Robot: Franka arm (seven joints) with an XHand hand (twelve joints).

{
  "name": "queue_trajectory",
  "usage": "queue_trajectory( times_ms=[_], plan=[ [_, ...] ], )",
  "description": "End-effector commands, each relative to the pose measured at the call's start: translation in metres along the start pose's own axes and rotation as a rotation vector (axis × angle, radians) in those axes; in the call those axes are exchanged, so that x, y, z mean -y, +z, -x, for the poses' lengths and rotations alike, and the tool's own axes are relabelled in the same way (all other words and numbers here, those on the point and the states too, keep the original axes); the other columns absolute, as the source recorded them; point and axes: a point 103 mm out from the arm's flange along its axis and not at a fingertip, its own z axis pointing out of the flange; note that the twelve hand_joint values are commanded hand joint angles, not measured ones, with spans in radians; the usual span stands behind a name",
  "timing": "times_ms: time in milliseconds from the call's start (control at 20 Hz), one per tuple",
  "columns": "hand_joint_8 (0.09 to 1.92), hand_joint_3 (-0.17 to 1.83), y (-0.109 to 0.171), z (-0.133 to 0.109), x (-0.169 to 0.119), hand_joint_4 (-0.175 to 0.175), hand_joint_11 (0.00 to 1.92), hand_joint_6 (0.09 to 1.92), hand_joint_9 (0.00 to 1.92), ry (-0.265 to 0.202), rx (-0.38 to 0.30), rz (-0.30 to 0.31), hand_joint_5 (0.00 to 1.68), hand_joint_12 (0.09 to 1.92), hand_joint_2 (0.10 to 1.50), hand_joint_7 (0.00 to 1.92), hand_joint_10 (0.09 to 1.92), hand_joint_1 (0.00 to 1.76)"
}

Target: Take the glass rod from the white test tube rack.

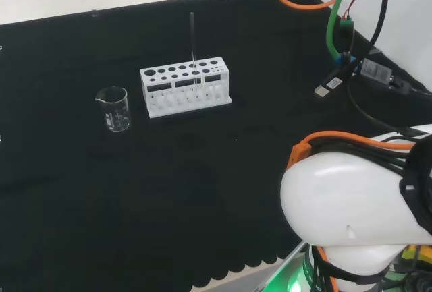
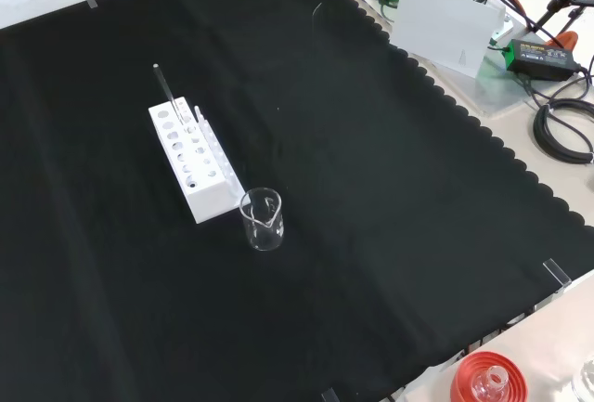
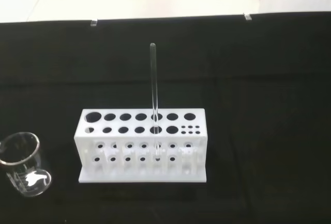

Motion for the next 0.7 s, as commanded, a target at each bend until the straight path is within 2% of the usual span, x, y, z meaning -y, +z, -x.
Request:
queue_trajectory(
  times_ms=[50,350,700],
  plan=[
    [0.63,0.4,0.007,0.003,-0.005,0.007,0.01,0.09,0.03,-0.016,-0.014,-0.001,0.1,1.51,0.89,0.0,0.96,0.45],
    [0.74,0.38,0.01,-0.009,-0.014,-0.007,0.14,0.09,0.15,-0.063,-0.029,0.029,0.2,1.48,0.87,0.06,0.96,0.52],
    [0.76,0.39,0.022,-0.013,-0.048,-0.018,0.32,0.09,0.35,-0.092,-0.027,0.006,0.27,1.41,0.87,0.17,0.92,0.53]
  ],
)
